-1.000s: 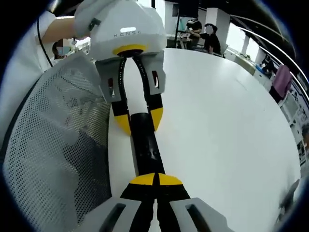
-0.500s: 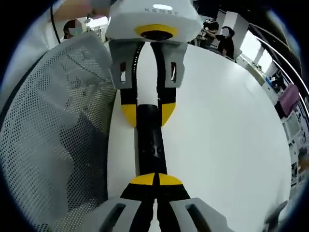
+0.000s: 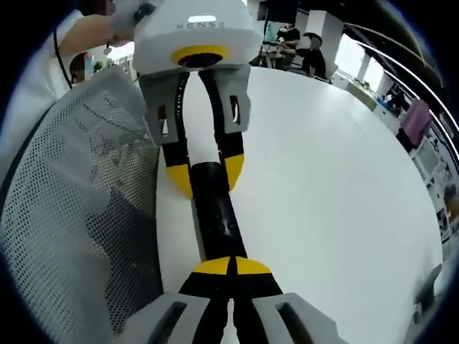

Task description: Press the specified remote control buttons in sequence, fully releasing each button before pressing the next.

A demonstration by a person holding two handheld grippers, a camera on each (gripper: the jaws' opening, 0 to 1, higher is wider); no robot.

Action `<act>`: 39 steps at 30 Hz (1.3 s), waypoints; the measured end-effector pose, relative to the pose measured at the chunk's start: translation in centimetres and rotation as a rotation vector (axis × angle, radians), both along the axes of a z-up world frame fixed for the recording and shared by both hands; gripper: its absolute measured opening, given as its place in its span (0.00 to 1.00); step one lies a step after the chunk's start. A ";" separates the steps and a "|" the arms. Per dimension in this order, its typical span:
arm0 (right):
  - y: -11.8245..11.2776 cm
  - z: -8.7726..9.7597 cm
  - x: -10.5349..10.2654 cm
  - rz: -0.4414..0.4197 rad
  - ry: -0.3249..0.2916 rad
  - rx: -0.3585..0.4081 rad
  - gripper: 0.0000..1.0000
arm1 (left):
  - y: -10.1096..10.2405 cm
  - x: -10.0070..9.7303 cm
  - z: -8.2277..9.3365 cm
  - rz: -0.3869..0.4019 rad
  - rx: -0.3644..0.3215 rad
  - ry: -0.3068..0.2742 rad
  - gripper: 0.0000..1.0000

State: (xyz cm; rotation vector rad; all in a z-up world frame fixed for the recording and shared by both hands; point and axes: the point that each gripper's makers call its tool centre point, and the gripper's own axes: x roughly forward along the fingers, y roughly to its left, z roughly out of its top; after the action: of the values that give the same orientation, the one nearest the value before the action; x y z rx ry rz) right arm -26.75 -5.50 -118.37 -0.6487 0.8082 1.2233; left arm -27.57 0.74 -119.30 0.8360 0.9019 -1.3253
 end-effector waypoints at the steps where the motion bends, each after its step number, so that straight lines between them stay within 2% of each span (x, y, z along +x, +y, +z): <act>1: -0.1 0.1 0.0 -0.013 0.009 0.010 0.00 | 0.0 0.0 0.0 0.001 -0.002 0.000 0.24; 6: 0.9 0.4 -0.5 0.014 0.014 0.038 0.00 | 0.0 0.0 0.0 0.003 -0.005 0.001 0.24; 9: 0.8 -0.2 -0.4 0.074 -0.016 -0.029 0.00 | 0.0 0.0 0.0 0.003 -0.002 0.001 0.24; 13: 1.0 -0.2 -0.5 0.127 -0.038 -0.060 0.00 | 0.0 0.0 0.0 0.004 -0.004 0.002 0.24; 19: 1.0 -0.2 -0.5 0.112 -0.012 -0.071 0.00 | 0.0 0.0 0.0 0.001 -0.002 0.002 0.24; 29: 1.0 -0.3 -0.4 0.077 -0.007 -0.064 0.00 | 0.0 -0.1 0.0 -0.008 0.013 0.001 0.24; 32: 0.9 -0.2 -0.4 0.047 0.026 -0.019 0.00 | 0.0 -0.1 0.0 -0.008 0.013 0.002 0.24; 35: 0.9 0.0 -0.5 0.028 0.037 -0.005 0.00 | 0.0 -0.2 0.0 -0.010 0.013 0.004 0.24; 39: 1.5 0.3 -0.9 0.070 -0.005 -0.010 0.00 | 0.0 -0.2 0.0 -0.009 0.008 0.004 0.24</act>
State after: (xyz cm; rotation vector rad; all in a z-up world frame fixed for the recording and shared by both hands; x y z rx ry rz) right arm -27.62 -4.04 -118.05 -0.6927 0.7934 1.2818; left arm -27.73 0.74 -119.29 0.8452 0.9083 -1.3323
